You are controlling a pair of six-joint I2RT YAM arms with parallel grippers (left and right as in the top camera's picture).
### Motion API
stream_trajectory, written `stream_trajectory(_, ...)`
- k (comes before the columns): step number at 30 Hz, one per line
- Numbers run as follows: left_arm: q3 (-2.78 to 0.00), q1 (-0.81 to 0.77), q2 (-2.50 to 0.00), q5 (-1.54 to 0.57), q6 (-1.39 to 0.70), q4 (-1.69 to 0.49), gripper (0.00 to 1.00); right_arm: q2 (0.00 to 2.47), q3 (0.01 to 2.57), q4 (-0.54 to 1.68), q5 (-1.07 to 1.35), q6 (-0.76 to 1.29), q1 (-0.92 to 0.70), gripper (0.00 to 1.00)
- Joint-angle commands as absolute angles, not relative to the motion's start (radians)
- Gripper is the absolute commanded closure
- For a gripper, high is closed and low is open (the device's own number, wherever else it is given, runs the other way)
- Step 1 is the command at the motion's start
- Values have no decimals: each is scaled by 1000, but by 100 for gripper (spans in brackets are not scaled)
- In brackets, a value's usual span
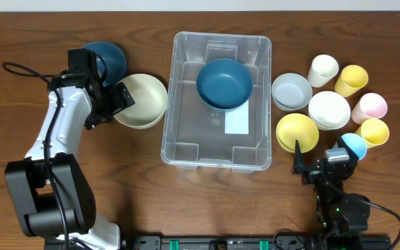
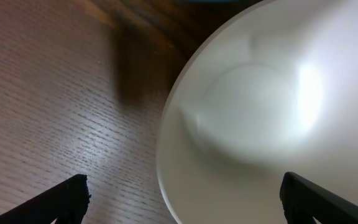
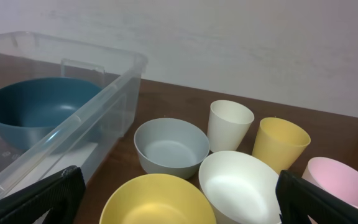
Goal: Pack container
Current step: 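Move the left gripper to the cream bowl and grasp its rim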
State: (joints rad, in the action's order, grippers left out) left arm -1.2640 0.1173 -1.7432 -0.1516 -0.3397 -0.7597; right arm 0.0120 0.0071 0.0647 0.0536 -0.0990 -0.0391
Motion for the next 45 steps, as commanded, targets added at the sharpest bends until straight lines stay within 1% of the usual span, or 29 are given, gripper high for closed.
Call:
stream_trajectory(1,-1259,122,-1746,-157,-323,-768,2,7,6,69,60,-110,-29,1)
stream_trajectory(17,-1259,122,-1746,-139,-303,-794,0,7,6,68,60,-110,-29,1)
stream_trajectory(25,-1258,122,-1746,-138,-281,-795,10,7,6,68,60,-110,-29,1)
stream_trajectory(45,-1253,122,-1746,-138,-286,-772,10,7,6,68,60,-110,-29,1)
